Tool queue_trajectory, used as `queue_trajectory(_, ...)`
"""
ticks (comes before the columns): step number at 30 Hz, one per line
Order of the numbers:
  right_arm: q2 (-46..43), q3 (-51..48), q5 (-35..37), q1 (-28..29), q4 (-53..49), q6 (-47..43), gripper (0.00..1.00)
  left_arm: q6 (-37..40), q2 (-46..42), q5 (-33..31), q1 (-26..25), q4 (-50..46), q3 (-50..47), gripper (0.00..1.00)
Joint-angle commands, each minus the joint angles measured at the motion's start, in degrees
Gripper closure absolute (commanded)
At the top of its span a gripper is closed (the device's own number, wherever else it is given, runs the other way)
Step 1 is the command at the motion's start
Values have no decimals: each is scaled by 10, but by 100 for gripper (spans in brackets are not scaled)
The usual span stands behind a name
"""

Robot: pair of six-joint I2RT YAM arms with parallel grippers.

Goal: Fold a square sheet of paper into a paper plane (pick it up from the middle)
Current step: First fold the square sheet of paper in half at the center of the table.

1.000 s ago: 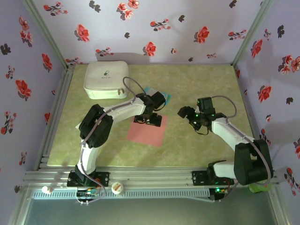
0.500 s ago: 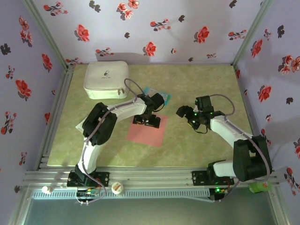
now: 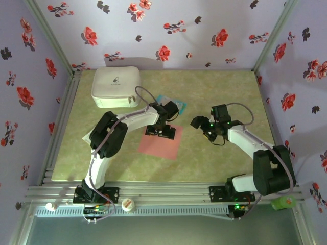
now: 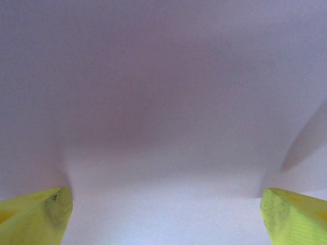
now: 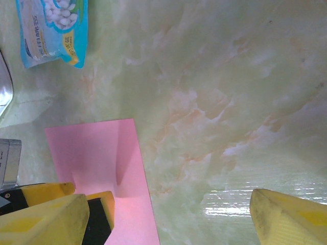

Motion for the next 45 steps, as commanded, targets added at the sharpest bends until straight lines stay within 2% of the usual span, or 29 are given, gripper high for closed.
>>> queue_trajectory(1, 6, 17, 3, 4, -13, -9, 17, 10, -12, 7, -3, 0, -5, 5)
queue_trajectory(6, 12, 17, 4, 7, -18, -11, 17, -1, -22, 15, -4, 22, -37, 5)
queue_trajectory(45, 4, 16, 27, 10, -29, -13, 16, -11, 6, 19, -7, 11, -47, 8)
